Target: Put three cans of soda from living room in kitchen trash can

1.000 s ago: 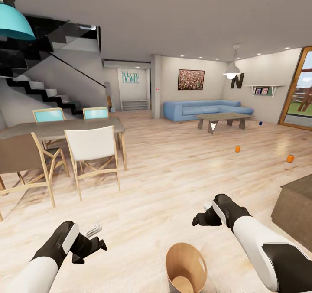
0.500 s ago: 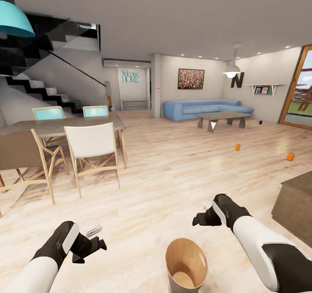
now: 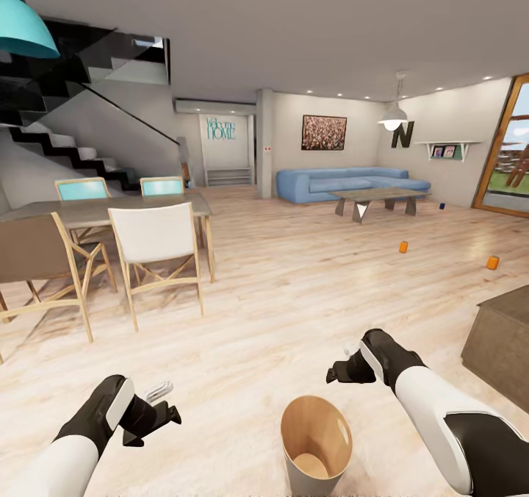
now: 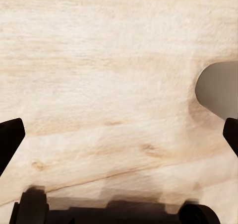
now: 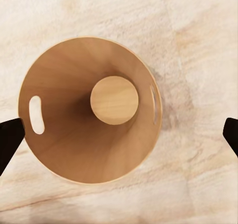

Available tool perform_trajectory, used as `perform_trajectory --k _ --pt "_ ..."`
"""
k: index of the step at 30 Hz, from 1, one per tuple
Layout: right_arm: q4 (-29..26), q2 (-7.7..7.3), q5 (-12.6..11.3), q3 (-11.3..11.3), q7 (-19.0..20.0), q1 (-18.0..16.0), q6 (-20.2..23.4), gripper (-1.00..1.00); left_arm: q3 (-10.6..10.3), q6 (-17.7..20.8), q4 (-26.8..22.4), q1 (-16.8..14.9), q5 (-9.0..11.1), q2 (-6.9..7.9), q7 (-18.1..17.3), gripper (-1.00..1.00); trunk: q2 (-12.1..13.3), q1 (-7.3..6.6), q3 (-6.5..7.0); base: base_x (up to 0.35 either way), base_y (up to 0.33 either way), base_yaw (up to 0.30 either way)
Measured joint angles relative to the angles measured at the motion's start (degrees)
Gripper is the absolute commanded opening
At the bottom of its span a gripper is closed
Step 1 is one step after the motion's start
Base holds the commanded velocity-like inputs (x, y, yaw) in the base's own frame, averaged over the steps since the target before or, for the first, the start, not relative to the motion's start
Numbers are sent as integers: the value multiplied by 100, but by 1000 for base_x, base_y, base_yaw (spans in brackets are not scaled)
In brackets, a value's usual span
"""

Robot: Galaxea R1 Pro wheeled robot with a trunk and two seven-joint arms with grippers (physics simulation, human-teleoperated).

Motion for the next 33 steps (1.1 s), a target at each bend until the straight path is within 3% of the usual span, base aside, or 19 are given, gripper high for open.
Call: perform_trajectory --k 18,20,26,33 --pt "0 -5 12 0 -2 0 0 100 0 0 -6 -26 -8 -3 -3 100 -722 395 -323 0 0 0" --pt "0 -97 22 0 -2 0 -1 100 0 0 -8 -29 -8 -3 -3 100 -802 439 -359 0 0 0" --pt "-5 -262 12 -7 -2 0 -5 100 0 0 -14 -31 -6 -3 0 100 -811 456 -492 0 0 0" --pt "-3 -312 9 -5 -2 0 -8 100 0 0 -30 -32 -3 -3 -2 100 -820 474 -647 0 0 0"
